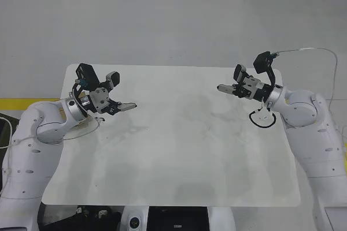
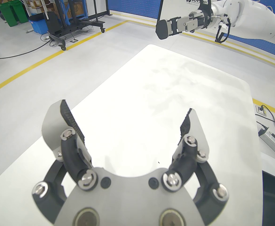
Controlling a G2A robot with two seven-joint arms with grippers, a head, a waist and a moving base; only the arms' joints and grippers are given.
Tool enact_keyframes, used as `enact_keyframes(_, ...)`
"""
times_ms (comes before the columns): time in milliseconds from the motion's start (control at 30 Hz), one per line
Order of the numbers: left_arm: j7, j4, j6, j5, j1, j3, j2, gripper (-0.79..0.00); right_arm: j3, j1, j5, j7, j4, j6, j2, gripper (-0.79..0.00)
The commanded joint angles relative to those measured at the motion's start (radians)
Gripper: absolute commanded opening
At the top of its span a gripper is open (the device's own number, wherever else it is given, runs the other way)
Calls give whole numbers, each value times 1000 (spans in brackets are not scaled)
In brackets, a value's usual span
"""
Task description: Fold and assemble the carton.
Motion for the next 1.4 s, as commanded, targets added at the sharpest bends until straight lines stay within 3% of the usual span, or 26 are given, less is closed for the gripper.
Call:
enact_keyframes(0, 0, 0, 0, 0, 0, 0, 0, 0, 0, 0, 0, 0, 0, 0, 0, -1)
enact_keyframes(733, -2, -1, 28, -20, 13, 1, 0, 0, 0, 0, 0, 0, 0, 0, 0, 0)
enact_keyframes(833, -32, 13, 67, -140, 26, -3, 1, 0, 0, 0, 0, 0, 0, 0, 0, 0)
enact_keyframes(1100, -268, 28, 233, -608, 30, -50, 18, 0, 0, 0, 0, 0, 0, 0, 0, 0)
enact_keyframes(1367, -408, 93, 301, -863, 33, -137, 37, 0, 0, 0, 0, 0, 0, 0, 0, 0)
